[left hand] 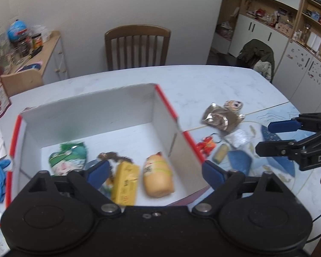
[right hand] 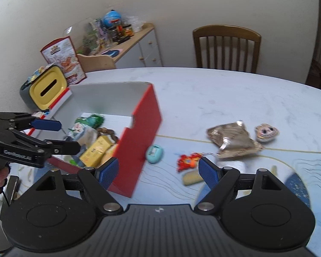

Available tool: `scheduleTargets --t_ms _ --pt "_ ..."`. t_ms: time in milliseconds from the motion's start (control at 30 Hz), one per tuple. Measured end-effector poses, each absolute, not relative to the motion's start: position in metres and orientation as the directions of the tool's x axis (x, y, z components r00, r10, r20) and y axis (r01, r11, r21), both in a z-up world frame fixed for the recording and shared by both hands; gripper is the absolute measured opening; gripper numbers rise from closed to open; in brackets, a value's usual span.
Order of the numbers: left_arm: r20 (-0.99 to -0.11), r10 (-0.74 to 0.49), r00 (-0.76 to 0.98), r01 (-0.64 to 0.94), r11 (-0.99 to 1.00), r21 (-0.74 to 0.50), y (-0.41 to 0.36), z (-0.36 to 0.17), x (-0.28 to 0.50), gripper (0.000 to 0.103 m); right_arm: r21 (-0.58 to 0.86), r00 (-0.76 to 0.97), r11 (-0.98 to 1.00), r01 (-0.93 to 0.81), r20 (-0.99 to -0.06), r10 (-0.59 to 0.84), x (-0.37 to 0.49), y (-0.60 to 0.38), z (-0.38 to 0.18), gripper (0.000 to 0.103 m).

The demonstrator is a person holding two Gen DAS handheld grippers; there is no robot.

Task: Organize objects
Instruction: 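Move the left tool to the gold foil bag and the right tool to the white-bead bag, then grasp the gold foil bag with the left tool while the right tool grasps the white-bead bag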

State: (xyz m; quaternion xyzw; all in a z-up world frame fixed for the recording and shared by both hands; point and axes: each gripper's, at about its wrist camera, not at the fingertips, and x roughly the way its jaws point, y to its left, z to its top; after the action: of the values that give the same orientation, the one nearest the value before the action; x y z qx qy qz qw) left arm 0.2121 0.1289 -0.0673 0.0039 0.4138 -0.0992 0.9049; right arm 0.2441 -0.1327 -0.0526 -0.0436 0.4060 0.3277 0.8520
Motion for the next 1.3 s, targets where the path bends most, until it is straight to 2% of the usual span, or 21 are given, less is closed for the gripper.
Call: scheduleTargets --t_ms 133,500,667,1000,1300 --pt "-0.738 -0.193 0.646 0.196 0.977 -0.084 0.113 -0.066 0.214 0.102 0.184 0.465 0.801 -0.570 -0.731 0.499 0.248 -0.153 -0.059 0.082" --pt "-0.701 -0.225 0.677 0.223 0.970 -0.095 0.057 -0.058 0.240 0.103 0.098 0.505 0.823 -0.559 -0.747 0.432 0.260 -0.185 -0.080 0.082" --pt "-0.703 -0.228 0.673 0.234 0.968 -0.089 0.028 -0.059 0.261 0.102 0.121 0.506 0.834 -0.538 -0.746 0.434 0.273 -0.190 -0.092 0.082" --pt "-0.773 -0.226 0.593 0.177 0.973 -0.149 -0.018 -0.080 0.320 0.102 0.126 0.519 0.849 -0.513 -0.742 0.424 0.297 -0.194 -0.109 0.082" --pt "-0.843 -0.214 0.493 0.029 0.973 -0.230 -0.034 -0.109 0.370 0.102 0.129 0.510 0.831 -0.542 -0.735 0.446 0.307 -0.182 -0.121 0.082"
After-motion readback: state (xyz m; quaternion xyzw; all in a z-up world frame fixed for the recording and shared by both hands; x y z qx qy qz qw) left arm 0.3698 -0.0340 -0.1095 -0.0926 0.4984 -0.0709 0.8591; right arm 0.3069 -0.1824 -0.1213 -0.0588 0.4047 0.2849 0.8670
